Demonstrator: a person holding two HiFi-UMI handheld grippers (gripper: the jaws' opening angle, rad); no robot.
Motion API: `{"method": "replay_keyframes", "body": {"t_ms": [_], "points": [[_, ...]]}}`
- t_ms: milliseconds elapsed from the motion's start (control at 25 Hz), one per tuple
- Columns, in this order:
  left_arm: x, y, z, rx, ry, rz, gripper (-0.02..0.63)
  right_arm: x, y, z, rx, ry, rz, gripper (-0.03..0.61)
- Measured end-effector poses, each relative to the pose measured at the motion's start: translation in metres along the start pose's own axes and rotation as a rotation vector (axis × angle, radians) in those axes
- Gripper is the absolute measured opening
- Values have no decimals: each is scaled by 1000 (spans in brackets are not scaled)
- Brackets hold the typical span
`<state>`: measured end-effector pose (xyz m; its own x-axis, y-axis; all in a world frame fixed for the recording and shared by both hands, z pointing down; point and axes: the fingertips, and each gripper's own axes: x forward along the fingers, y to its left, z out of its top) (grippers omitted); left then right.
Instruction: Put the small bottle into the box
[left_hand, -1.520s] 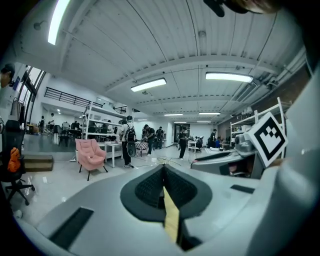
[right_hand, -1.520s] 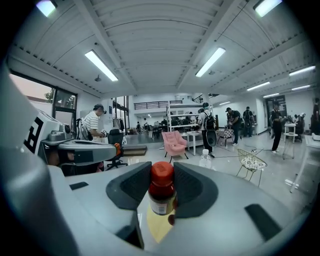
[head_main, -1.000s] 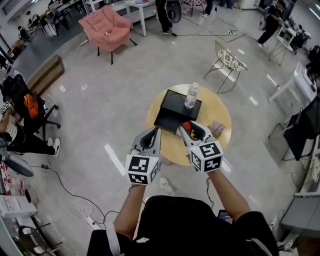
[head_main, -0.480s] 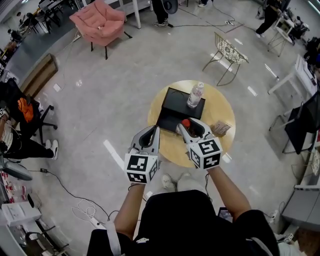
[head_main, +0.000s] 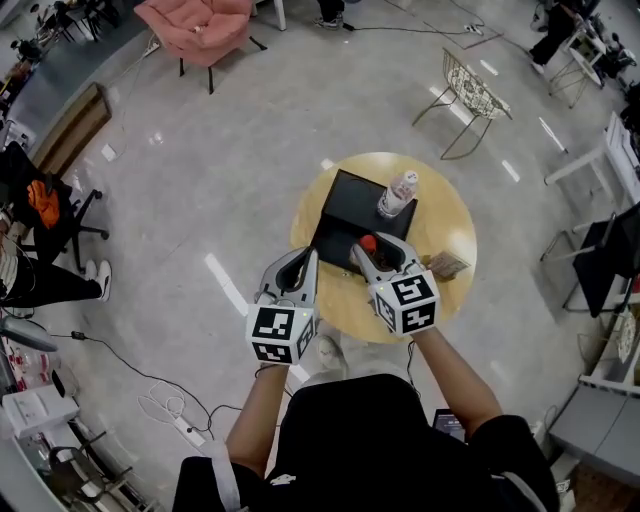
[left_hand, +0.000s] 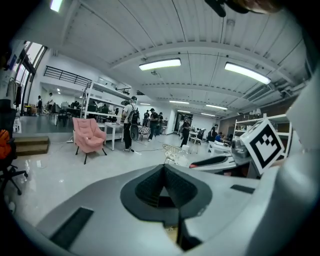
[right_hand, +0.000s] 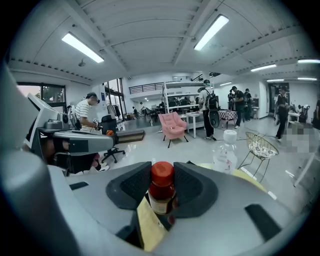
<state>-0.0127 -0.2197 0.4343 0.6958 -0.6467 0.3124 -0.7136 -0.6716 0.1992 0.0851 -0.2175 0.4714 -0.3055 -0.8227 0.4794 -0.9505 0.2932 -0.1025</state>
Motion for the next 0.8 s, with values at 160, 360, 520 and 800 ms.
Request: {"method": "replay_keyframes", "body": {"t_ms": [160,360,520,800], "points": [[20,17,-12,-26,39,39,11,30,-10,-8,-4,48,42,133],[44,35,-27,-62,80,77,11,67,-20,-21,-6,103,85,133],[54,45,-46,-86,114,100,11,91,-24,-34,-5,137,108,133],[66,61,-80,-136,162,131,11,128,-18,-55,-25,188,135,133]]}}
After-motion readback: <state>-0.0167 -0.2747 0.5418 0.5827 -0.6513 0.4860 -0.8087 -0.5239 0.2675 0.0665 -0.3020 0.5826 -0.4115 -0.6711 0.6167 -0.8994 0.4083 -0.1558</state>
